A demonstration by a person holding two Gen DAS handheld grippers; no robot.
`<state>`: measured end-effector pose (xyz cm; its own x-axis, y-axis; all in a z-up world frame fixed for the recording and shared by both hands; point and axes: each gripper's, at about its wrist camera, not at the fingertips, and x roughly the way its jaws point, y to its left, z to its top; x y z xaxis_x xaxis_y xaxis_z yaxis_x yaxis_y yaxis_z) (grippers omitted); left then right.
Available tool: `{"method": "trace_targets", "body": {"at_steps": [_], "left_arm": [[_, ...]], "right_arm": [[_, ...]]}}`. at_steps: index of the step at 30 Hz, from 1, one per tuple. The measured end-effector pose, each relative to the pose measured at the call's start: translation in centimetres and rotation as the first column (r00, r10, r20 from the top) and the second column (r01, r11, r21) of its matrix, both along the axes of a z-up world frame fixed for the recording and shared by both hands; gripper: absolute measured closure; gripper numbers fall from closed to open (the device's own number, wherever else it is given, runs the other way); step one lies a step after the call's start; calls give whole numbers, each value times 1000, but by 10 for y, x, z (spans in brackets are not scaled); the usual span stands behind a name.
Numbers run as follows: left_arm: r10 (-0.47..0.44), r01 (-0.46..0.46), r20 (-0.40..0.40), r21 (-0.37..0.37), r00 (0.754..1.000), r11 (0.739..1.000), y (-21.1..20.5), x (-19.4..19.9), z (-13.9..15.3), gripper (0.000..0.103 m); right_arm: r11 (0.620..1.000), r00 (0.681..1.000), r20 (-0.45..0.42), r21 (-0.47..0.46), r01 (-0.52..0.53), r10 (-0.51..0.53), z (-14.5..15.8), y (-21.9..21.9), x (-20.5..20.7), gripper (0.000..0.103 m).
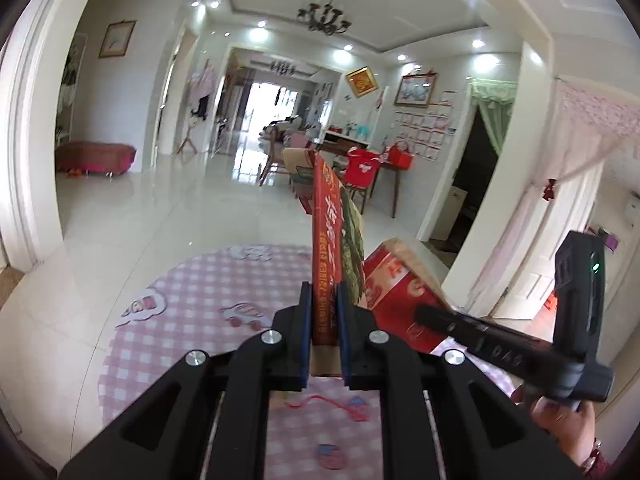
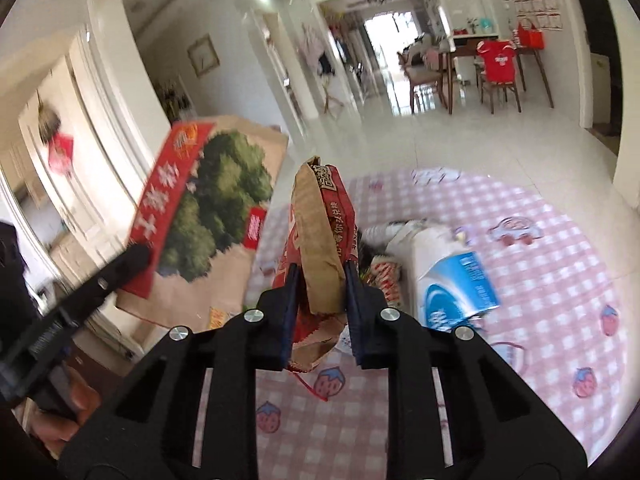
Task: Collect trash
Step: 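Carry both items over the blue bucket and open both tools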
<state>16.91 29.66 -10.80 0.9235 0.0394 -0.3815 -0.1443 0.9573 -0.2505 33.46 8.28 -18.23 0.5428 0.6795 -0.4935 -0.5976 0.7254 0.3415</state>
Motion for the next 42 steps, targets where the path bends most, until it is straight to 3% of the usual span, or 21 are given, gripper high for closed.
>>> {"method": "trace_targets", "body": {"at_steps": [2, 7, 12, 16, 19, 22, 25, 32, 34, 35, 36, 42], "left_arm": [[-21, 21, 13, 11, 1000, 1000, -15, -3, 9, 92], [-126, 125, 17, 54, 992, 991, -74, 1, 22, 92], [-280, 281, -25, 71, 960, 957, -155, 20, 16, 92], [-415, 422, -86, 88, 906, 903, -236, 39, 0, 92], [-509, 525, -153, 89, 847, 847, -298, 56, -24, 92], [-561, 585, -216, 69, 799, 808, -341, 72, -53, 92], [-596, 634, -293, 48, 748, 772, -381, 88, -86, 92], [-640, 698, -386, 12, 664, 716, -435, 122, -137, 86], [-634, 693, -411, -8, 655, 721, -443, 132, -148, 73], [-636, 695, -429, -26, 642, 719, -446, 138, -155, 57], [-636, 695, -435, -32, 638, 718, -448, 140, -159, 49], [-625, 700, -464, -14, 628, 714, -453, 138, -171, 44]], "right_arm": [[998, 1000, 12, 60, 22, -22, 14, -28, -8, 81], [989, 990, 69, 92, 114, -120, 33, -94, -32, 81], [955, 954, 87, 95, 280, -288, 24, -190, -57, 81], [896, 893, 80, 80, 438, -443, 4, -271, -79, 81], [831, 830, 52, 74, 551, -555, -18, -327, -96, 81], [762, 763, 19, 58, 645, -646, -42, -372, -111, 81], [715, 716, -21, 43, 697, -697, -64, -408, -121, 81], [657, 657, -78, 26, 754, -750, -99, -453, -123, 81], [647, 646, -101, 18, 762, -757, -109, -459, -123, 81], [647, 644, -111, 15, 763, -757, -110, -458, -121, 81], [647, 644, -120, 12, 762, -756, -115, -459, -120, 81], [659, 651, -151, -12, 752, -744, -129, -454, -106, 81]]}}
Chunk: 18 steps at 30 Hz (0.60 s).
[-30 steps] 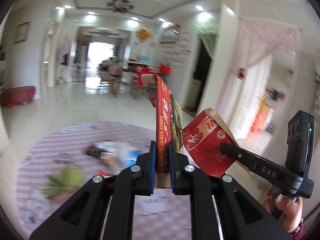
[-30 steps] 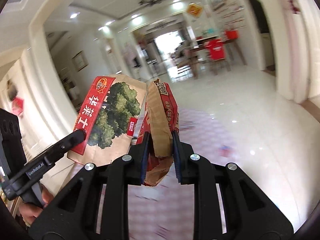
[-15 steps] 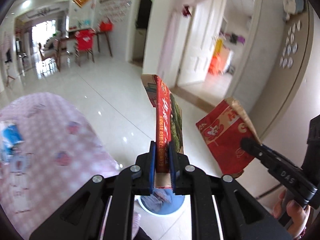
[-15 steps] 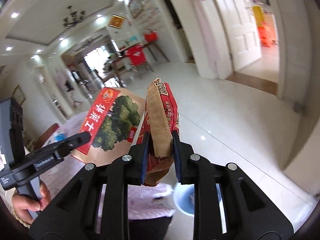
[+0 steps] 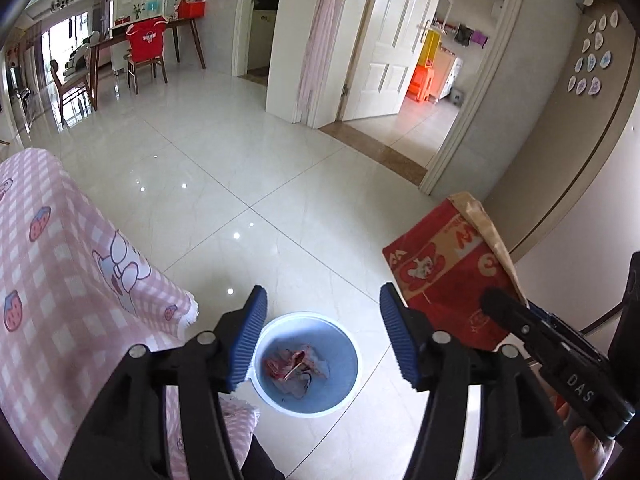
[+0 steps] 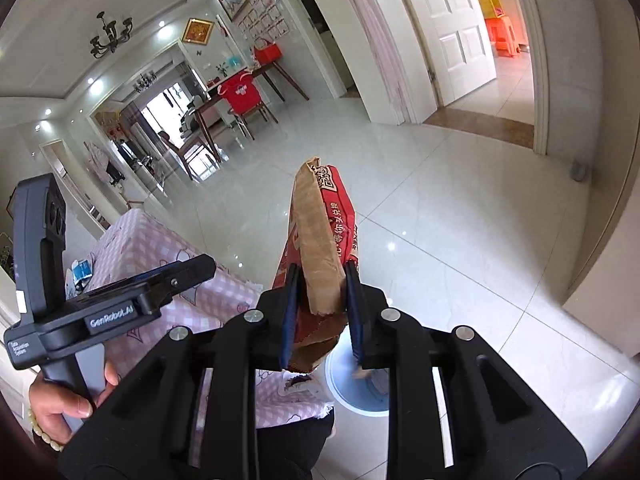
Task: Collect trash
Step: 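Carry both items over the blue bucket and open both tools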
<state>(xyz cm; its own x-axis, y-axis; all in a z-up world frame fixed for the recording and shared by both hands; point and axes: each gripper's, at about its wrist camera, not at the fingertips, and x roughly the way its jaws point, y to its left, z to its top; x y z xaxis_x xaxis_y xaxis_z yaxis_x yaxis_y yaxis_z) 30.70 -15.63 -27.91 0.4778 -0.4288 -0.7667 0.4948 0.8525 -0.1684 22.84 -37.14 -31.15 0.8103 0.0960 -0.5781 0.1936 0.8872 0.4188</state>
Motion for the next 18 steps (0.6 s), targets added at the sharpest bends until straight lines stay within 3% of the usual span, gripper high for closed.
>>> {"method": "trace_targets", "body": {"at_steps": [16, 18], "left_arm": [[45, -45, 19, 2, 999, 999, 21, -9, 14, 38], [53, -53, 21, -3, 998, 999, 23, -8, 16, 38]], "right_arm": [[1000, 1000, -6, 2, -28, 28, 4, 21, 8, 80], [1000, 1000, 4, 6, -24, 24, 3, 19, 10, 76]]}}
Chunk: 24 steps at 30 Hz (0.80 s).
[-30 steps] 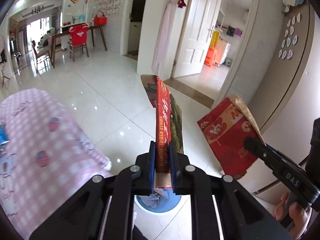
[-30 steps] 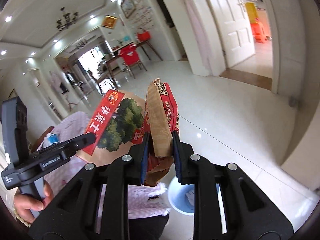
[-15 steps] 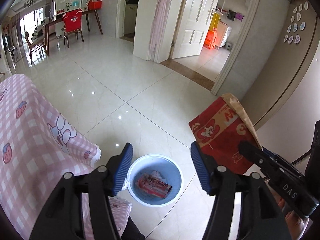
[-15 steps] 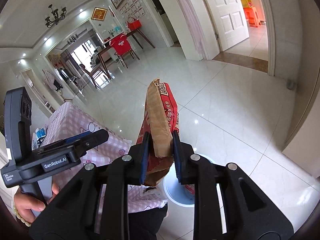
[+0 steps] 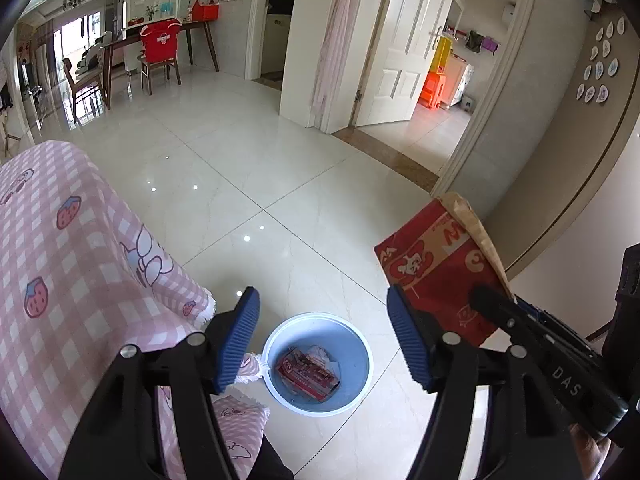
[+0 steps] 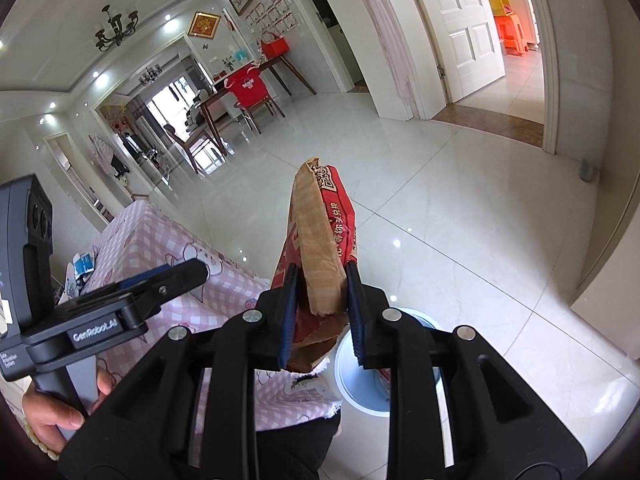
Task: Collect trash
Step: 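Carry both items over the blue bucket and open both tools, then move both tools back over the remaining trash on the table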
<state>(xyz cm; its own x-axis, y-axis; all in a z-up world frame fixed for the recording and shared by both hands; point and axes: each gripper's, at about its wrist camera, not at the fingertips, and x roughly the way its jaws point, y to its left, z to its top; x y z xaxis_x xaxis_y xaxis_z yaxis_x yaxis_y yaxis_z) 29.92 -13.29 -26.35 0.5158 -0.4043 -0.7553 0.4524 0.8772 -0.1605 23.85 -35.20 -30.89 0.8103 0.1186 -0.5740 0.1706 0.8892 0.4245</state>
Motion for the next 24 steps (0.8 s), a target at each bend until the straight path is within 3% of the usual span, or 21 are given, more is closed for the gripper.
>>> {"method": "trace_targets", "body": {"at_steps": [1, 2, 3, 4, 16, 20, 24], "left_arm": [[6, -6, 2, -2, 1000, 1000, 1, 0, 1, 37], [11, -11, 5, -7, 1000, 1000, 3, 0, 3, 36], [14, -14, 5, -9, 1000, 1000, 5, 0, 3, 36], [17, -17, 6, -13, 1000, 1000, 6, 0, 4, 35], [37, -35, 41, -60, 998, 998, 31, -11, 30, 34], [55, -49, 90, -70, 994, 996, 51, -25, 49, 33], [126, -114, 144, -83, 982, 990, 98, -38, 73, 29]], "right_arm": [[1000, 1000, 15, 0, 9, -9, 1, -1, 1, 71], [1000, 1000, 26, -3, 17, -17, -1, -3, 2, 48], [999, 999, 30, -10, 33, -32, -1, -5, 3, 36], [999, 998, 30, -19, 49, -48, 0, -5, 4, 32], [1000, 1000, 25, -18, 18, -18, 14, 8, 0, 32], [999, 998, 47, -26, -44, 45, 32, 34, 0, 32], [989, 987, 74, -48, -141, 144, 51, 74, 3, 32]]}}
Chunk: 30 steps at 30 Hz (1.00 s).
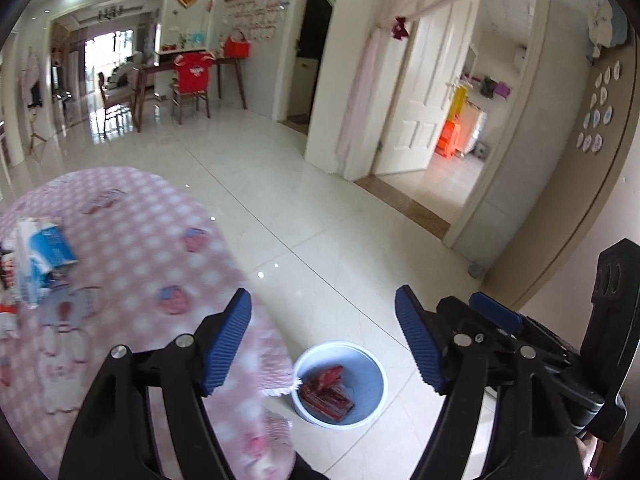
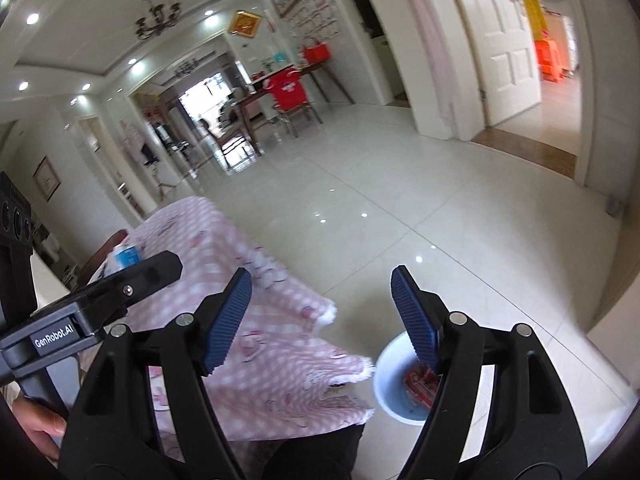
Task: Collect trash
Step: 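Move both tools back over the remaining trash on the table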
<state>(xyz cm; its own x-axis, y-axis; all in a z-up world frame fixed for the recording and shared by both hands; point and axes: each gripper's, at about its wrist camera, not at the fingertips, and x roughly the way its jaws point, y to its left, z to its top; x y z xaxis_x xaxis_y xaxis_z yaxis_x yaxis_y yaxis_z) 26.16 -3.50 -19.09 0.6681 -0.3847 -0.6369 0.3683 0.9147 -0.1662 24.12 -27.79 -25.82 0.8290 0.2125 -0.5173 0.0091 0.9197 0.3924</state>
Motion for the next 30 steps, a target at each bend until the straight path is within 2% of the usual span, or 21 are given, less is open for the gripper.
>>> {"method": "trace_targets", "body": {"at_steps": [5, 10, 13, 18, 20, 22, 26, 27, 30], "left_arm": [[130, -131, 43, 11, 991, 991, 72, -10, 21, 27], [290, -291, 34, 16, 956, 957, 156, -12, 29, 27], [361, -360, 9, 52, 933, 931, 200, -10, 20, 27], [391, -386, -30, 108, 920, 916, 240, -2, -4, 28], [386, -379, -50, 118, 921, 918, 242, 6, -13, 34], [381, -371, -67, 129, 922, 920, 245, 16, -20, 44], [369, -355, -77, 149, 926, 923, 244, 32, -31, 48], [363, -348, -79, 159, 929, 924, 243, 37, -35, 52], [369, -348, -90, 190, 925, 918, 243, 45, -41, 77]], "right_arm": [[991, 991, 22, -31, -130, 131, 17, 58, 7, 32], [964, 966, 34, -82, -252, 255, 34, 124, 22, 32], [945, 950, 21, -112, -306, 311, 37, 158, 33, 32], [919, 929, -12, -141, -368, 370, 33, 201, 54, 32], [910, 921, -34, -148, -388, 387, 27, 217, 63, 32], [902, 915, -48, -152, -403, 401, 23, 231, 72, 32], [890, 904, -69, -163, -427, 421, 20, 250, 87, 32], [887, 903, -70, -166, -430, 425, 21, 253, 89, 32], [878, 894, -74, -169, -448, 442, 22, 263, 97, 32]]}}
